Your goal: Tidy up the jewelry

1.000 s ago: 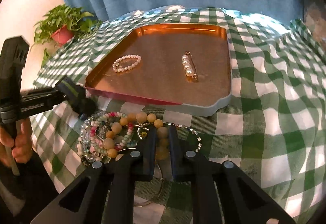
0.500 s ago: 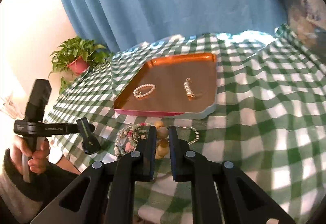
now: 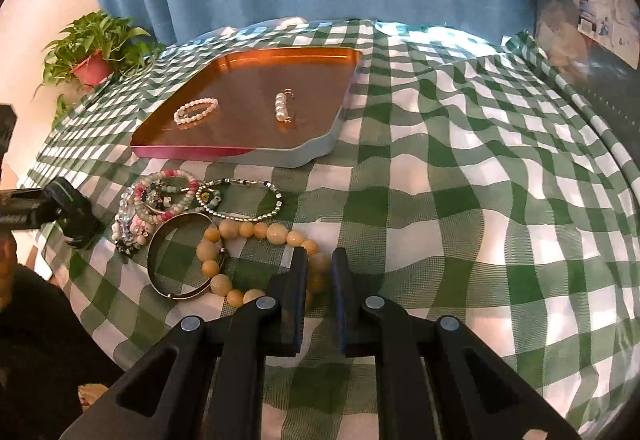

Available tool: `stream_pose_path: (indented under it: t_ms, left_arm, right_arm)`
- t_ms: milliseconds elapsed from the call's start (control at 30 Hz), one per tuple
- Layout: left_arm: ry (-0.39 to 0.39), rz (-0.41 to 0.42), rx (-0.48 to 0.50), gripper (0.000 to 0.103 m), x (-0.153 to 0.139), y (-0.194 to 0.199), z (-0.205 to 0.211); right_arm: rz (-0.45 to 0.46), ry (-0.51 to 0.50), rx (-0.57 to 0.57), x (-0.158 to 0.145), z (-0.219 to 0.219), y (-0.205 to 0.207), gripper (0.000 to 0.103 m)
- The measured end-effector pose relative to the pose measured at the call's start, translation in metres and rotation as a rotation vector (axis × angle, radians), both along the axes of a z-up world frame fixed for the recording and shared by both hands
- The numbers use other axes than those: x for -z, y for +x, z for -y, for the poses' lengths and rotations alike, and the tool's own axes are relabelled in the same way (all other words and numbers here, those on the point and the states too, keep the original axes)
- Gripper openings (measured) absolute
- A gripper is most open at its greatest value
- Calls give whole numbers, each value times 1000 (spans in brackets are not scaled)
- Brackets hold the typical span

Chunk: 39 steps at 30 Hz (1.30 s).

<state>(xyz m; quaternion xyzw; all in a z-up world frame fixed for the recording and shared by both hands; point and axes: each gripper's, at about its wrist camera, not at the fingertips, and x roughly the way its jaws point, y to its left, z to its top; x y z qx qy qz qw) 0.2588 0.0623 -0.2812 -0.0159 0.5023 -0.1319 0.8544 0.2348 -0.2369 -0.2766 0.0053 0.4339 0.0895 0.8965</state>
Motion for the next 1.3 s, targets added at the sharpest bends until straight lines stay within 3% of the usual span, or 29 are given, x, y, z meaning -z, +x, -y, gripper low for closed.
stream_pose_path:
  t_ms: [167,267,300,333,367,433,467,667,800,1000,1167,1300]
  left_arm:
    - [18,7,34,68,4,1,9]
    - [33,41,45,66,3,3,13]
    - [11,42,61,59,2,4,13]
    - [-29,34,76,30,1,5,12]
    - [-80,16,82,19,0,7,9]
    - [-58,12,59,13,0,8,8]
    - [-44,16,59,10,1,8,8]
    - [-100,30,58,8,-8,9,12]
    - [-105,31,17,8,-19,10,15]
    - [-136,32,-29,8,-35,8,17]
    - [-100,59,-74,8,-57,4,19]
    - [-42,130,-71,8,-84,-1,26]
  right_arm:
    - [-11,4,-8,3,-2,3,17]
    - [0,-18,-28,3,-9,3,26]
    - [6,-47,-39,4,-15,3,28]
    - [16,-90,-49,5,-21,2,27]
    - [26,-118,-58,5,-25,1,26]
    - [20,-97,-61,4,-25,2,12]
    - [12,-78,-48,4,-21,3,11]
    - [-5,15,34,-2,0,4,11]
    - [31,40,55,-12,-2,4,11]
    - [124,-71,23,-34,-30,-10,11]
    - [139,-40,63,-49,-34,-14,11]
    - [158,-13,86,-69,-35,-19,11]
